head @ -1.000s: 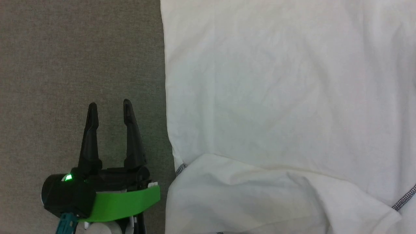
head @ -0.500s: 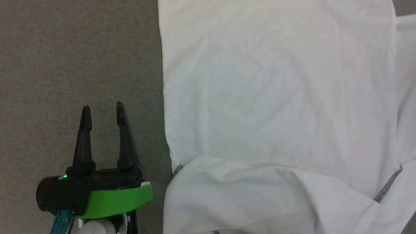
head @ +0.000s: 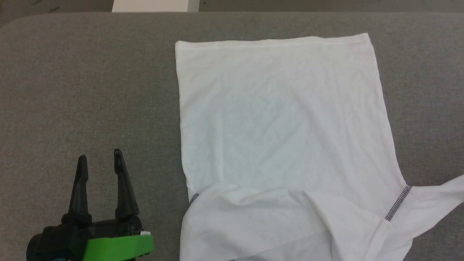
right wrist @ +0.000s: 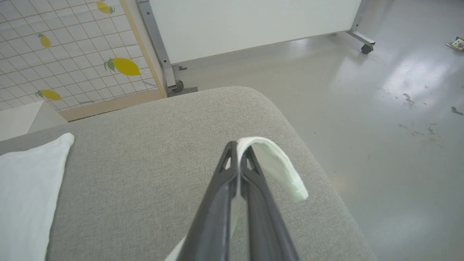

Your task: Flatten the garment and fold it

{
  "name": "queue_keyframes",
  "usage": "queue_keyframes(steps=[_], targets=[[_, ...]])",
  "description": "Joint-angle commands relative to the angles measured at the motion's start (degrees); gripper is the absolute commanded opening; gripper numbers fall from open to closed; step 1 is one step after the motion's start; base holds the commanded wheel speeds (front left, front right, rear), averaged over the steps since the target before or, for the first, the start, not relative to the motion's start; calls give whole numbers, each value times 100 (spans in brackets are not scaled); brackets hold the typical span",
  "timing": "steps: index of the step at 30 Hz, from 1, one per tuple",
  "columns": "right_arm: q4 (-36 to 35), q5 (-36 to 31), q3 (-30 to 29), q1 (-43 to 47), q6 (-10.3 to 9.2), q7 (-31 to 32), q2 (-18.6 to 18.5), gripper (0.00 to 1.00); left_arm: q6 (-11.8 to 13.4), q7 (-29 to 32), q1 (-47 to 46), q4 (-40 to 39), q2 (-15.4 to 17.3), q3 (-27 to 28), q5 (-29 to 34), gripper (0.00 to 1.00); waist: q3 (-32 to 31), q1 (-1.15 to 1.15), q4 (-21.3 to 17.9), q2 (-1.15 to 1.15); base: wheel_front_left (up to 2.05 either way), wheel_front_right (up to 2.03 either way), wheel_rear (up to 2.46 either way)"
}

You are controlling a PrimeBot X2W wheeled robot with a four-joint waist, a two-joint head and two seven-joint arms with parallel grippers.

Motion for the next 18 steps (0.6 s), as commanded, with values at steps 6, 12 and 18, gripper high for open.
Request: queue_keyframes(steps=[6, 12, 18], targets=[[-528, -42, -461, 454, -9, -51, 397, 0, 5, 19, 248, -42, 59, 83, -93, 100, -657, 0, -218, 0, 0, 0, 0], [-1210, -29, -393, 448, -9, -56, 422, 0, 10, 43, 392, -23, 79, 109, -163, 100, -975, 0, -175, 0, 0, 0, 0], [-2213, 267, 498, 313, -9, 147, 324, 0, -21, 93, 484, -7, 98, 46, -217, 100, -1185, 0, -18, 0, 0, 0, 0]])
